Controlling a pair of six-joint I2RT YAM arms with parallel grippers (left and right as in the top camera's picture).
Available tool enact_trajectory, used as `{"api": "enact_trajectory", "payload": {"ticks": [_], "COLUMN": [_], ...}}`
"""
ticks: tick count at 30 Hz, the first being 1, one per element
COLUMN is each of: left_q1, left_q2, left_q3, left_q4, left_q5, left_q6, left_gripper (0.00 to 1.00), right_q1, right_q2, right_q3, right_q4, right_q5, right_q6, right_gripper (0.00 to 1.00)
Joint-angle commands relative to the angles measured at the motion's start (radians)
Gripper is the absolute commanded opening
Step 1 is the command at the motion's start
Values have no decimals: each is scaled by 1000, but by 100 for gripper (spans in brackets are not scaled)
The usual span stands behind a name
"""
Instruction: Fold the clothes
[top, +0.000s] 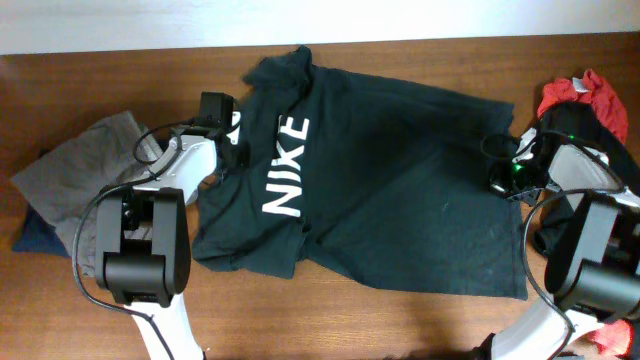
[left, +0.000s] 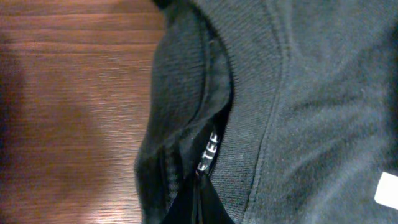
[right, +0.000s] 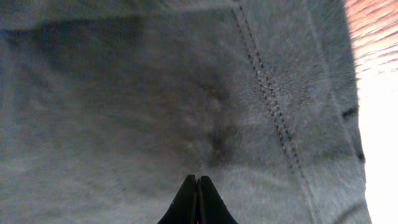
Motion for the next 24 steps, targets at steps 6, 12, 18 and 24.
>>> {"api": "enact_trajectory", "payload": {"ticks": [6, 12, 18, 24], "left_q1": [91, 107, 105, 105], "left_q2": [55, 52, 36, -1], "left_q3": [-8, 36, 175, 373], "left_q4": [-38, -41, -153, -365], "left_q5": [-77, 11, 54, 53], "left_q6": [-72, -66, -66, -4], "left_gripper": [1, 5, 24, 36], "right_q1": [-4, -3, -4, -4], "right_q2": [29, 28, 6, -51], "right_q3": [-5, 13, 145, 325], "right_q4": [0, 31, -57, -212], "right_q5": [288, 216, 87, -16], "right_q6": [6, -20, -53, -72], "right_gripper": [4, 4, 4, 13]}}
